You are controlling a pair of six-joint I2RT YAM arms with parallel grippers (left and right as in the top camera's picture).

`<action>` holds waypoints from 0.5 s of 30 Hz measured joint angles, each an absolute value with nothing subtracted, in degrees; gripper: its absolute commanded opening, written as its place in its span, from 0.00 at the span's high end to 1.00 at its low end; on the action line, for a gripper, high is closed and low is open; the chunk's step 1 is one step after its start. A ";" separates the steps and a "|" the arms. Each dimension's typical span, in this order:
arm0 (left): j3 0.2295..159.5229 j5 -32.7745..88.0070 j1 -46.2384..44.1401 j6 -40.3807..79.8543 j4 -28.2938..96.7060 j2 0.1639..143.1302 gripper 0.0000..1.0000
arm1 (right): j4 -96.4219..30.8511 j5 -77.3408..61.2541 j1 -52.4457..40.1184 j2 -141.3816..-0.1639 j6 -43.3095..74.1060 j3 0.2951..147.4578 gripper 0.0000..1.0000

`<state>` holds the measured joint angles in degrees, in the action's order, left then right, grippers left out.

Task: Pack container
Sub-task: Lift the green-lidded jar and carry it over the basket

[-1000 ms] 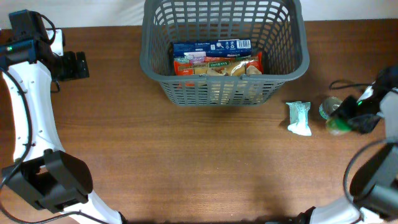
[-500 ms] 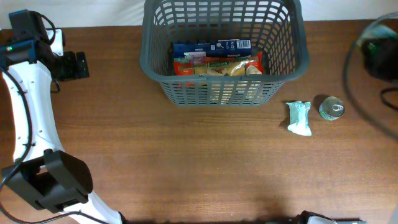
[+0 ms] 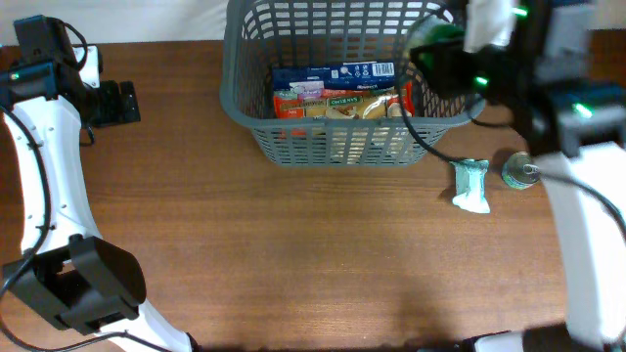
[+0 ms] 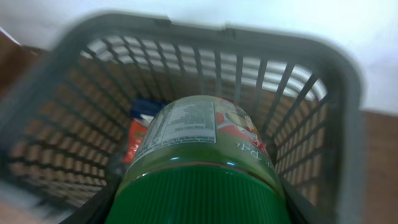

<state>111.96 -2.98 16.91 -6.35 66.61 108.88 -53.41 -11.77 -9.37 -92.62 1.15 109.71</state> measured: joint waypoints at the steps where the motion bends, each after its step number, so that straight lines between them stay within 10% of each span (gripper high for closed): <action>1: 111.96 -2.98 16.91 -6.35 66.61 108.88 0.01 | -53.45 -11.11 -9.50 -95.15 2.70 109.71 0.92; 15: 111.96 -2.98 16.91 -6.35 66.61 108.88 0.01 | -57.45 -5.13 -9.47 -111.35 12.16 109.60 0.92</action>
<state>111.96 -2.98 16.91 -6.35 66.61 108.88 -57.45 -5.13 -9.47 -111.35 12.16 109.60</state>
